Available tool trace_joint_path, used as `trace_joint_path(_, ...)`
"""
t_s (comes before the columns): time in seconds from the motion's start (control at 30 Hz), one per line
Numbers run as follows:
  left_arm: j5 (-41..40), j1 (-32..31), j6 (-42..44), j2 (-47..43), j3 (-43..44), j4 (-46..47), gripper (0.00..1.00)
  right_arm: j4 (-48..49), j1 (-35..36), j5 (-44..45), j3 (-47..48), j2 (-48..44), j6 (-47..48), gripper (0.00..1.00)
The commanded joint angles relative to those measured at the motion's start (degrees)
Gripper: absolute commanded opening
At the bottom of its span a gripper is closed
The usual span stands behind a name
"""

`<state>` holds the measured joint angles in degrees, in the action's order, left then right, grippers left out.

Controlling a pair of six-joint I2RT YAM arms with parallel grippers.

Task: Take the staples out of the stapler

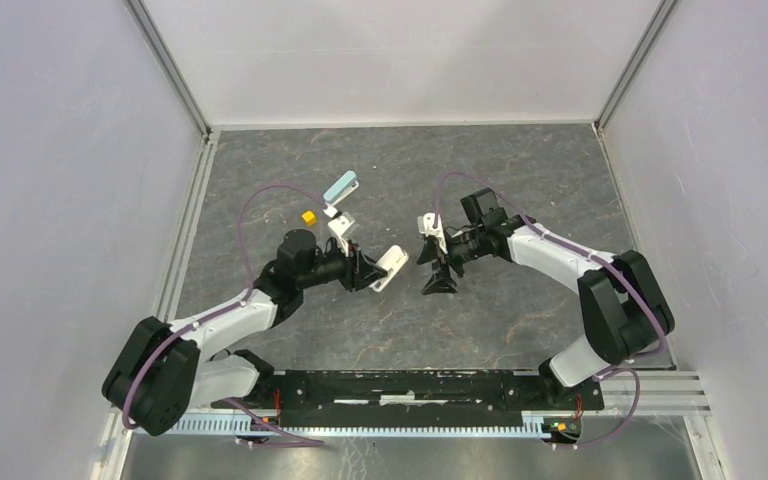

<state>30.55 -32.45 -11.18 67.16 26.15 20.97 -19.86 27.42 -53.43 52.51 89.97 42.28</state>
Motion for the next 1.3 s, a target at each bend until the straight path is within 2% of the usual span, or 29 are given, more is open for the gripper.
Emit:
trace_joint_path(0.0, 4.47, 2.43, -12.01, -1.92, -2.27, 19.13, 0.02, -6.87, 0.2, -10.5, 3.49, -3.75, 2.97, 0.92)
trace_joint_path(0.03, 4.56, 2.91, -12.42, -2.15, -2.08, 18.83, 0.02, -6.21, -0.08, -9.77, 3.64, -4.35, 1.9, 0.98)
trace_joint_path(0.17, 3.11, 4.85, -12.38, -3.83, -0.8, 14.74, 0.02, 2.5, -3.09, -4.5, 0.95, -8.72, -7.23, 0.98)
trace_joint_path(0.3, -5.85, 6.32, -8.31, -5.12, 3.65, 1.55, 0.02, 8.36, -6.26, 0.49, -1.4, -12.46, -11.57, 0.98)
trace_joint_path(0.4, -17.05, 6.55, -6.14, -2.75, 9.76, -7.69, 0.02, 9.37, -7.06, 2.42, -2.01, -13.88, -11.98, 0.98)
trace_joint_path(0.5, -25.48, 6.67, -3.91, 4.05, 18.39, -15.97, 0.02, 10.25, -7.13, 3.41, -2.46, -13.88, -12.79, 0.98)
trace_joint_path(0.57, -28.29, 6.61, -2.55, 9.85, 24.98, -20.51, 0.02, 10.23, -7.16, 4.19, -2.41, -13.6, -12.76, 0.98)
trace_joint_path(0.77, -26.48, 6.57, 6.52, 27.85, 44.66, -31.32, 0.02, 9.86, -7.13, 6.49, -2.33, -14.01, -11.97, 0.98)
trace_joint_path(0.93, -29.47, 6.61, 11.09, 40.86, 59.49, -39.27, 0.02, 9.94, -7.14, 7.32, -2.46, -14.62, -11.45, 0.98)
trace_joint_path(1.13, -33.71, 6.52, 14.36, 52.6, 72.2, -45.03, 0.02, 9.65, -7.12, 8.17, -2.41, -14.22, -10.79, 0.98)
trace_joint_path(1.27, -35.27, 6.43, 14.95, 57.24, 77.37, -46.61, 0.02, 9.22, -7.14, 8.34, -2.25, -13.84, -10.45, 0.98)
